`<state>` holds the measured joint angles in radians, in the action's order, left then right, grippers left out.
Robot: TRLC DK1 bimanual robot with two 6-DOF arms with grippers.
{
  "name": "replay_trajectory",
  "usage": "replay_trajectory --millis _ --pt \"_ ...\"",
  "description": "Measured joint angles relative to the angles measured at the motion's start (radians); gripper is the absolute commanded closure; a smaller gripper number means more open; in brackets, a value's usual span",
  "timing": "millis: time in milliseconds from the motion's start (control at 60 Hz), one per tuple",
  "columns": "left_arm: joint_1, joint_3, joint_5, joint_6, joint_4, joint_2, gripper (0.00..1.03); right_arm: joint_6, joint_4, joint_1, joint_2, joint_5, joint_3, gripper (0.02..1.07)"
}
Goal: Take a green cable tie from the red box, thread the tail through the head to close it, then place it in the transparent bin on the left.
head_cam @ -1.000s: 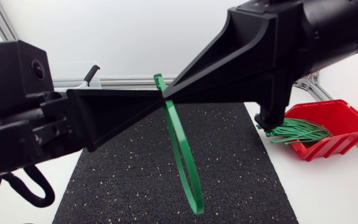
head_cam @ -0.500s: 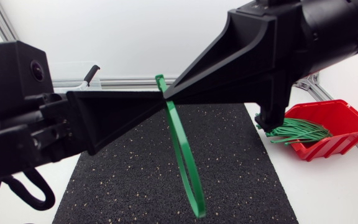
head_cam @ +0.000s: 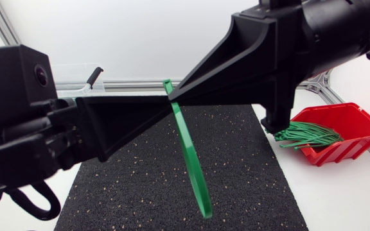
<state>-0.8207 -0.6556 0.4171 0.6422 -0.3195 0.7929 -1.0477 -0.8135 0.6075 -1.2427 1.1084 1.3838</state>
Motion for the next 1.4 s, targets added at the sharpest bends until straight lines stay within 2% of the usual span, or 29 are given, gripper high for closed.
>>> replay_trajectory --millis 333,983,1400 --pt "-0.048 0.000 -0.052 -0.041 0.031 -0.002 1.00 -0.012 -0.030 -0.008 -0.056 -0.013 0.075 1.01" --pt "-0.031 0.000 -0.074 -0.068 0.037 -0.009 1.00 -0.079 0.004 -0.041 -0.004 -0.039 -0.011 1.01" --pt "-0.040 0.001 -0.109 -0.068 0.068 -0.010 1.00 -0.083 0.032 -0.041 -0.071 -0.034 -0.011 1.01"
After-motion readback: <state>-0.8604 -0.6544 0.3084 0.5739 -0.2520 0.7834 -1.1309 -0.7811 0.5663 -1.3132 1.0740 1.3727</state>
